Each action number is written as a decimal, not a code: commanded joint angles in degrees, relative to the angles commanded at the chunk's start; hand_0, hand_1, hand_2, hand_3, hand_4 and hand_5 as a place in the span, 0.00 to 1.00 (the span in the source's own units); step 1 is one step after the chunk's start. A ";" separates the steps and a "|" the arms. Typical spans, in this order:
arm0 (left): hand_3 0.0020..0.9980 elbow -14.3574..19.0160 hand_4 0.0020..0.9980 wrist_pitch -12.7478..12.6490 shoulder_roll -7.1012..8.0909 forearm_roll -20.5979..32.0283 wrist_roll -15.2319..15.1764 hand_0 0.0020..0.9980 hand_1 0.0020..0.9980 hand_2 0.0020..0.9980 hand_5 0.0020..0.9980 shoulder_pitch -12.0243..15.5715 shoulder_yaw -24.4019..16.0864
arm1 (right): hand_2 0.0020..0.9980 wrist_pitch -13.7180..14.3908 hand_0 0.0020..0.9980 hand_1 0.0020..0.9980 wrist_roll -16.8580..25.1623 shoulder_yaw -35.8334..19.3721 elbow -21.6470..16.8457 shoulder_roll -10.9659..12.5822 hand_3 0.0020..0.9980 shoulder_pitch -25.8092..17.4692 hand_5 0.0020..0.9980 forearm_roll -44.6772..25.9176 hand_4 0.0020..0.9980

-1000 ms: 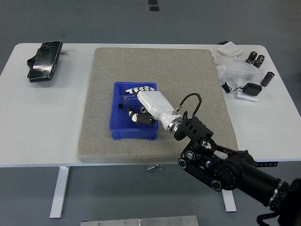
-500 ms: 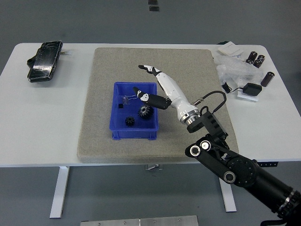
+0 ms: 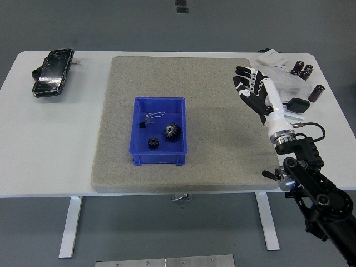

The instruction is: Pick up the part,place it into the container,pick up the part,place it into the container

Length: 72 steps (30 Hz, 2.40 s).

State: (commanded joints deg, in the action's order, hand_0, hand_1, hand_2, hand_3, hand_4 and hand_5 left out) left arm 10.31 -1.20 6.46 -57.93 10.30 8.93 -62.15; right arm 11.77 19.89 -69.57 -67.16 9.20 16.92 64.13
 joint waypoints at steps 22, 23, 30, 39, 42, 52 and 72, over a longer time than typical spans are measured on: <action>0.61 0.00 0.68 -0.08 0.30 0.41 -0.15 0.64 0.57 0.56 0.25 0.91 -0.25 | 0.76 -1.51 0.80 0.74 0.68 -8.51 -4.56 0.19 0.71 -6.60 0.42 -7.35 0.71; 0.61 0.00 0.68 -0.08 0.31 0.40 -0.16 0.64 0.57 0.56 0.25 0.89 -0.28 | 0.76 -1.51 0.80 0.74 0.69 -8.61 -4.61 0.23 0.71 -6.78 0.42 -7.44 0.71; 0.61 0.00 0.68 -0.05 0.26 0.37 -0.13 0.64 0.57 0.56 0.25 0.79 -0.31 | 0.76 -1.54 0.80 0.74 0.52 -9.50 -4.99 0.41 0.71 -7.79 0.43 -7.52 0.72; 0.61 0.00 0.68 -0.04 0.24 0.05 -0.17 0.64 0.57 0.56 0.25 0.53 -0.68 | 0.76 -1.56 0.80 0.74 0.14 -11.45 -6.70 0.83 0.71 -8.19 0.44 -6.27 0.73; 0.61 0.00 0.68 -0.04 0.28 0.04 -0.17 0.64 0.57 0.56 0.25 0.41 -0.73 | 0.76 -1.58 0.80 0.74 0.15 -11.94 -6.82 0.82 0.71 -8.22 0.44 -6.19 0.73; 0.61 0.00 0.68 -0.05 0.26 -0.01 -0.14 0.64 0.57 0.56 0.25 0.43 -0.83 | 0.76 -1.56 0.80 0.74 0.07 -12.60 -6.64 0.75 0.71 -8.43 0.44 -5.95 0.73; 0.61 0.00 0.68 -0.06 0.01 -0.53 -0.08 0.64 0.57 0.56 0.25 0.65 -1.15 | 0.76 -1.62 0.80 0.74 -0.39 -12.52 -6.05 0.97 0.71 -8.13 0.44 -5.46 0.73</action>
State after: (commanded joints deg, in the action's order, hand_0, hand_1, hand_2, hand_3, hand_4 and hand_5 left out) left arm 10.31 -1.26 6.47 -58.46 10.22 9.58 -63.31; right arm 10.15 19.50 -82.09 -73.21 10.17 8.79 58.67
